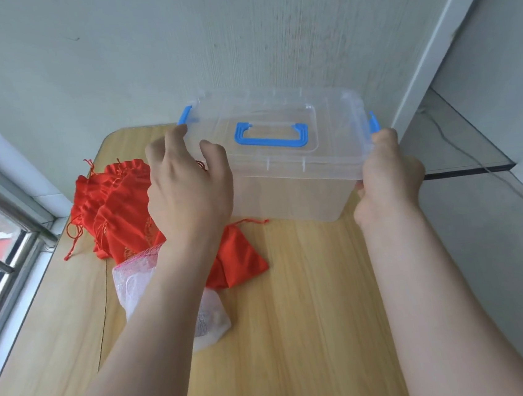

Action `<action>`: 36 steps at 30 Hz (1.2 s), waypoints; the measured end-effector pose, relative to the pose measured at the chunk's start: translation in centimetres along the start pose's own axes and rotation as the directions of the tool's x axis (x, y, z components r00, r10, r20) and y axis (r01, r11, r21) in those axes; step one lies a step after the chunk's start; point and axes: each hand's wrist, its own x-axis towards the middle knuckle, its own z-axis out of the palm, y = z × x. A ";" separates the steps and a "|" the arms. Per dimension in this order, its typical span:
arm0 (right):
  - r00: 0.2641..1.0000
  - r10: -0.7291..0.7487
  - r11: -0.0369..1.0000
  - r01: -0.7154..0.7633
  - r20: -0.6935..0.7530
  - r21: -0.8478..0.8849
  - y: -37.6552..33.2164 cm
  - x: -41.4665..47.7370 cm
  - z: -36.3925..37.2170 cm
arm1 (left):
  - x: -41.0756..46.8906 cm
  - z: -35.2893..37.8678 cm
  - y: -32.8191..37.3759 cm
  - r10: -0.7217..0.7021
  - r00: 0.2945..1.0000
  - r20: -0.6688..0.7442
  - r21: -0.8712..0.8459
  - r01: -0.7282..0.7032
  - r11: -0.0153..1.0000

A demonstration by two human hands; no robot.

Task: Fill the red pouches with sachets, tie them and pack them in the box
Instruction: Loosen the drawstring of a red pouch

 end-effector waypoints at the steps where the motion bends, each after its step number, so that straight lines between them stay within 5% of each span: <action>1: 1.000 0.022 1.000 -0.022 -0.013 0.009 -0.1 0.0 0.0 | 0.0 0.1 -0.1 0.015 1.000 0.007 0.004 -0.015 1.000; 5: 0.999 0.012 1.000 -0.012 -0.043 -0.015 -0.1 -0.1 -0.2 | 0.5 0.2 -0.5 0.046 0.998 0.046 0.074 -0.049 0.996; 7: 0.980 -0.186 0.971 0.171 -0.076 -0.166 0.3 0.2 -0.2 | 0.6 0.1 -0.5 0.051 0.997 0.058 0.140 -0.059 0.988; 11: 0.865 -0.500 0.746 0.449 0.031 -0.491 0.8 -0.5 -0.4 | 0.8 -0.2 -0.4 0.033 0.995 0.092 0.221 -0.052 0.974; 20: 0.791 -0.582 0.524 0.542 0.188 -0.657 1.9 -2.8 0.4 | 0.8 -0.4 -0.8 0.082 0.991 0.106 0.236 -0.105 0.966; 31: 0.768 -0.619 0.487 0.537 0.161 -0.689 2.4 -3.3 1.2 | 1.1 -0.5 -0.5 0.044 0.995 0.085 0.320 -0.069 0.945; 36: 0.836 -0.540 0.603 0.465 0.097 -0.648 2.0 -3.0 1.0 | 0.9 -0.2 -1.0 -0.024 0.998 0.059 0.186 0.012 0.982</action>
